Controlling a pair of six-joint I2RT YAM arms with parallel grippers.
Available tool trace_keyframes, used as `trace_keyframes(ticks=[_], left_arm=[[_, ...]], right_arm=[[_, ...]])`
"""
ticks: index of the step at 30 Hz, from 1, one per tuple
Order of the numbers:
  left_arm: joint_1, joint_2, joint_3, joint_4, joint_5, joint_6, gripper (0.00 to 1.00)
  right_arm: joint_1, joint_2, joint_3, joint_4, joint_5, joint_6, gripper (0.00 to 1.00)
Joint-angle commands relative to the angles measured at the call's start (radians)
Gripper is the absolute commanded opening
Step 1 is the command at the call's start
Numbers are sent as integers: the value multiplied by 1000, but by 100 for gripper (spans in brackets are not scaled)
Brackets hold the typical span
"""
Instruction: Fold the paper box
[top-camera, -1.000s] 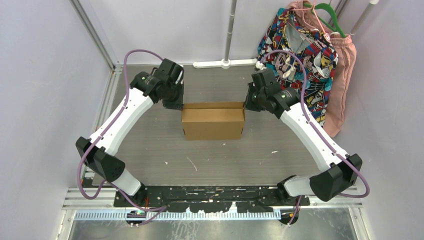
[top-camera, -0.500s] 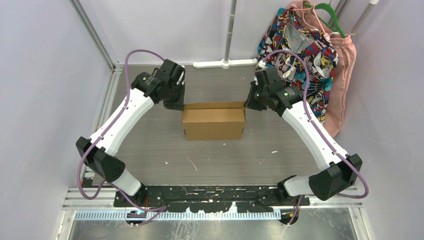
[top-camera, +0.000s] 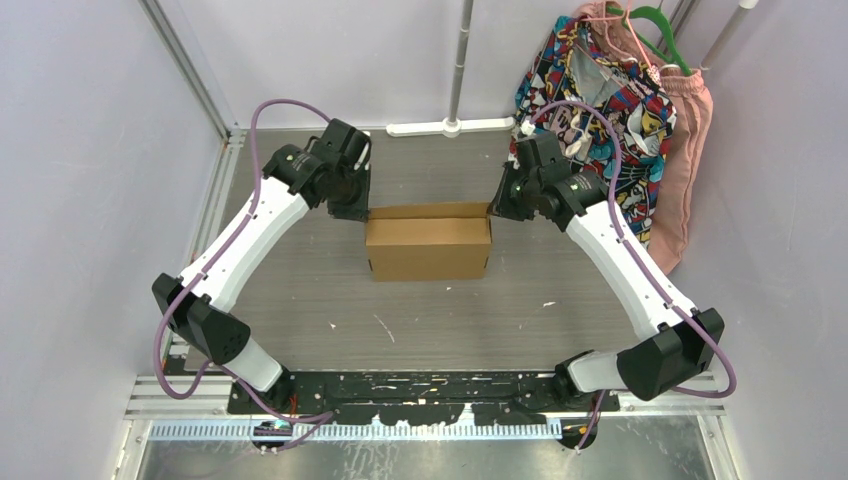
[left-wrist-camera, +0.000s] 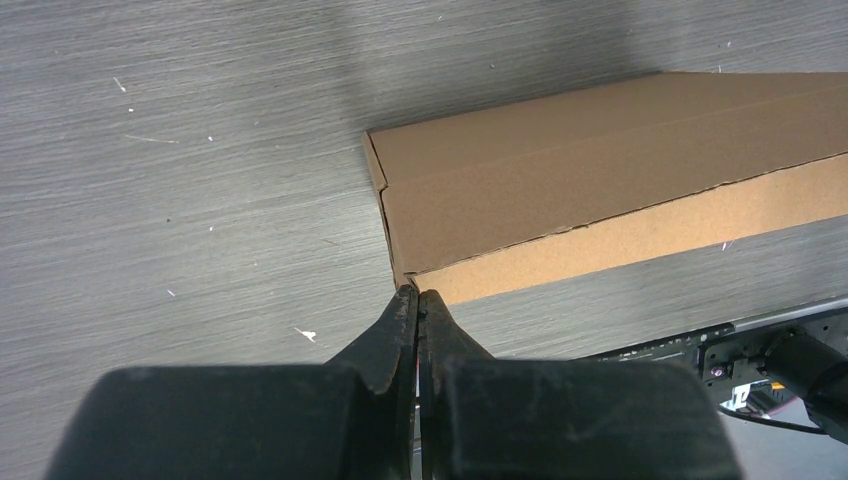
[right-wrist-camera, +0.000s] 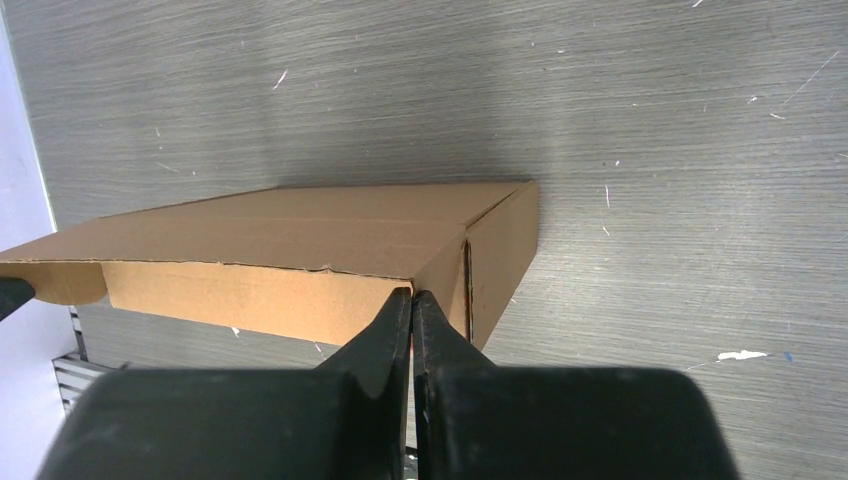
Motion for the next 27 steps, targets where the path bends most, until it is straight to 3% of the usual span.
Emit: trace_keyframes(ticks=[1, 11, 27], left_arm=[[-34, -12, -4, 73, 94, -15, 0], [-35, -5, 1, 71, 88, -14, 0], [-37, 11, 15, 59, 75, -14, 0]], right_arm=[[21, -2, 15, 53, -106, 3, 1], [21, -18, 44, -51, -4, -172, 1], [21, -36, 28, -55, -12, -293, 1]])
